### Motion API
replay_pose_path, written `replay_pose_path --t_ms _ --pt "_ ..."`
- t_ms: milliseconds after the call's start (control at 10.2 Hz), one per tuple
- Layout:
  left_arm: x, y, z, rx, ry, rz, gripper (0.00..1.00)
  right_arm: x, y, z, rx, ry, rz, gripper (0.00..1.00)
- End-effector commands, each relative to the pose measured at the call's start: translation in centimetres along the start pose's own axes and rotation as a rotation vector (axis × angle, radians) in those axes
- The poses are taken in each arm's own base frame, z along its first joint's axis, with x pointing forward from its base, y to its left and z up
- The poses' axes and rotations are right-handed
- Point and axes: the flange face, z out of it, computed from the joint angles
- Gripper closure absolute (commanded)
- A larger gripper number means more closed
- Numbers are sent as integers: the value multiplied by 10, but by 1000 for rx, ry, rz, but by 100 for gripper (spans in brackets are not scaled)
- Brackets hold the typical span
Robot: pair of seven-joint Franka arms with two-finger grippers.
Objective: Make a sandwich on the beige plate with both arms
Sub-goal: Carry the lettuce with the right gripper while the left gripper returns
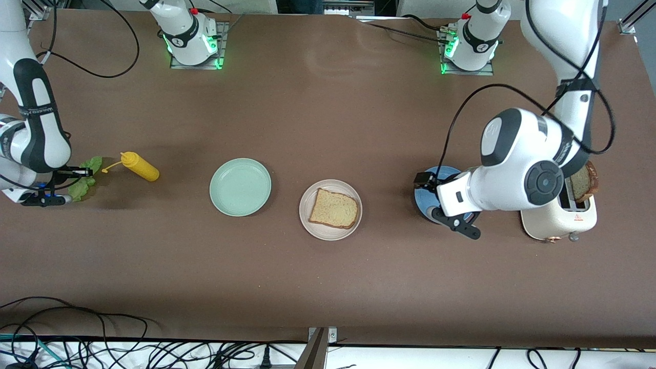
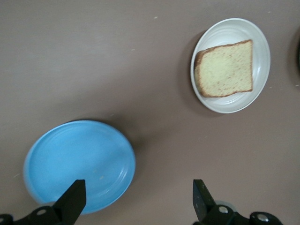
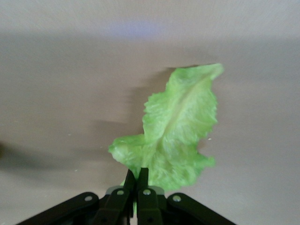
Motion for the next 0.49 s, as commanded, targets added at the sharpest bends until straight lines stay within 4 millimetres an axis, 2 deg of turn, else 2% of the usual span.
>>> replay_pose_path --t_ms 0,196,392 --pt "-31 -11 -43 112 -34 -16 0 6 -10 -50 -8 -22 -21 100" --pt "-53 -25 -86 190 -7 -30 0 12 -26 -93 1 -36 -26 100" --pt "-72 -54 -121 229 37 -71 0 13 -56 -136 -4 -64 11 100"
